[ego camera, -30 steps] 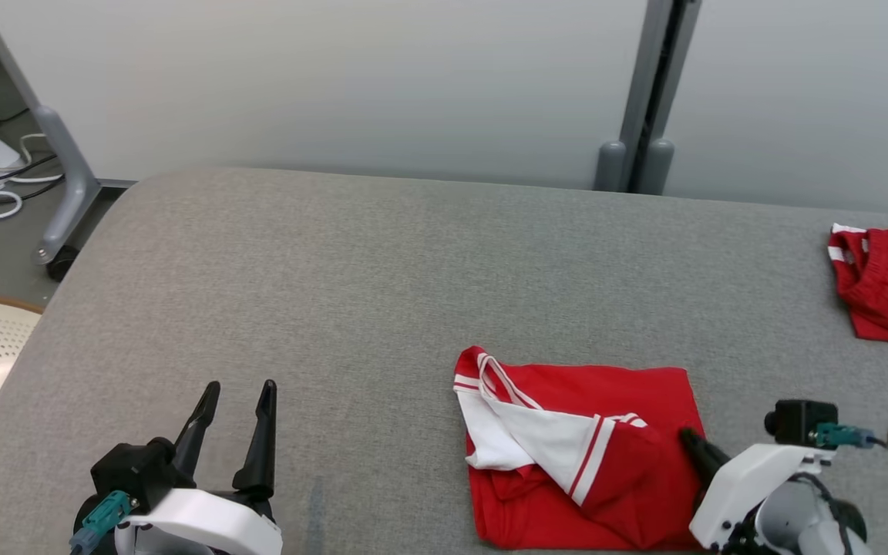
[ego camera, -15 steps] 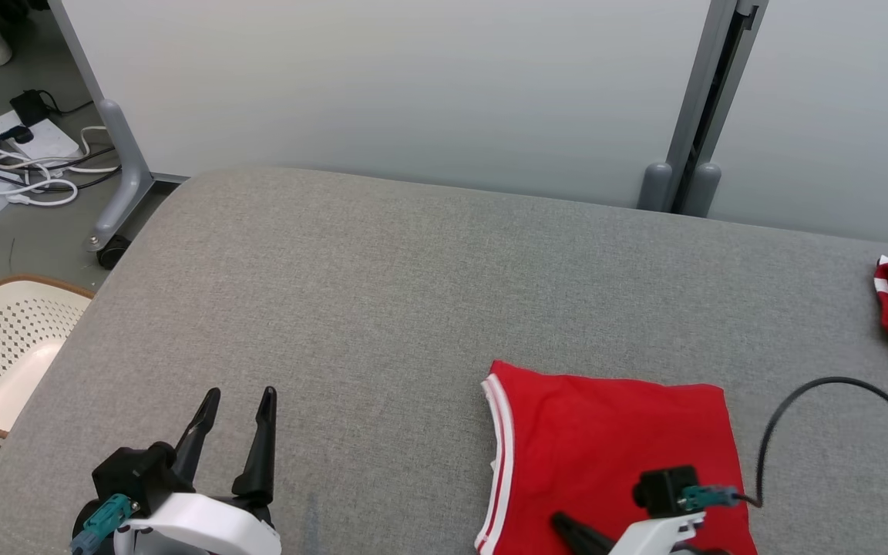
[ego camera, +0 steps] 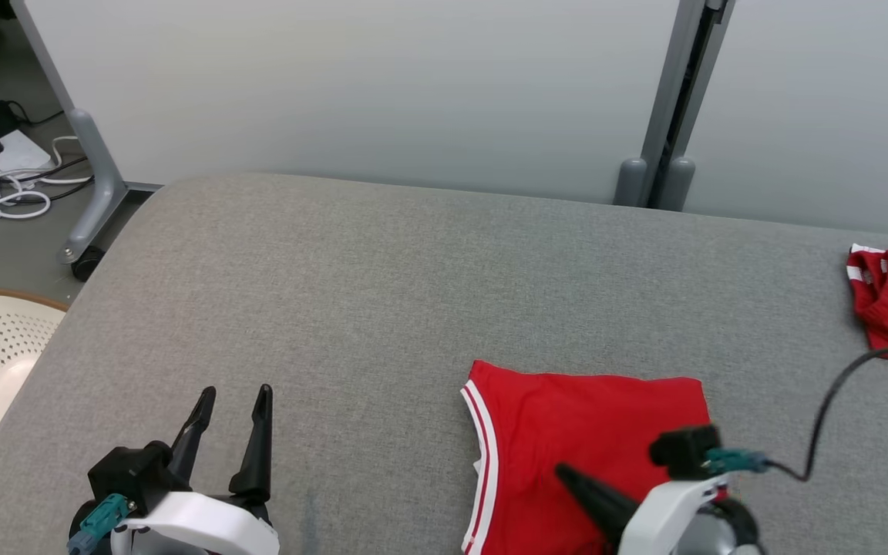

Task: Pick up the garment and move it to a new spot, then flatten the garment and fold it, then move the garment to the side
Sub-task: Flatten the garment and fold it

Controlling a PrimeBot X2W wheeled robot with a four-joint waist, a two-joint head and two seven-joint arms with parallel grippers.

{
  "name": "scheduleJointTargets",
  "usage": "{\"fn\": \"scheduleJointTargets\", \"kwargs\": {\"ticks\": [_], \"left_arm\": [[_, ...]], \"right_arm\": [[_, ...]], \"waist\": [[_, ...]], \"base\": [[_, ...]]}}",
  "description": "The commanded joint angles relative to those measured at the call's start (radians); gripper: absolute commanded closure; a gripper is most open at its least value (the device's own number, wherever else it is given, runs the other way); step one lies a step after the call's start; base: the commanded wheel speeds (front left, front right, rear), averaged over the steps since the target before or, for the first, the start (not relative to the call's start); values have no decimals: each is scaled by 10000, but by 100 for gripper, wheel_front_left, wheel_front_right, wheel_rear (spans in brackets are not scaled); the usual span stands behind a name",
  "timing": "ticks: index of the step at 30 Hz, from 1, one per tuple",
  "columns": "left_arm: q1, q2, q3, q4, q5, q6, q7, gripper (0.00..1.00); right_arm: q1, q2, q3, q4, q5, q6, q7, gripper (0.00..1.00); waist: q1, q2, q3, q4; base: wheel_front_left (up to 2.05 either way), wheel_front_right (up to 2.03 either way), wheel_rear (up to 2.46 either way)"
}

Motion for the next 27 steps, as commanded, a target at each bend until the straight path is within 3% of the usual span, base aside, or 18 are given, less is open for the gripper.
{"fn": "scheduleJointTargets", "kwargs": {"ticks": [1,8,9,11,12,13,20,27], "left_arm": [[107,42,52,-51,-46,38,-45,0],[57,-9,104,-134,21,40,-74,0],[43,-22,101,-136,26,23,-70,0],[3,-38,96,-130,41,-16,-70,0],[-25,-45,96,-127,48,-36,-72,0],[-53,-55,96,-119,55,-57,-74,0],[-172,-64,123,-52,94,-109,-89,0],[-250,-86,100,5,127,-169,-88,0]], "right_arm": [[-149,-137,-136,-8,-44,25,-94,100],[-548,-566,-1415,23,-497,25,-465,100],[-569,-582,-1589,65,-566,25,-518,82],[-595,-595,-1896,171,-730,25,-593,58],[-619,-591,-2070,211,-800,25,-658,9],[-635,-567,-2256,250,-875,25,-682,0],[-707,-492,-3355,900,-1244,24,-483,0],[-820,-293,-3959,1974,-1028,25,823,0]], "waist": [[0,-1,-11,-47],[0,-1,90,-222],[0,-1,118,-231],[0,-1,175,-231],[0,-1,209,-224],[0,-1,241,-214],[0,-1,396,-142],[0,-1,449,-94]], "base": [[0,0,0],[0,0,0],[0,0,0],[0,0,0],[0,0,0],[0,0,0],[0,0,0],[0,0,0]]}}
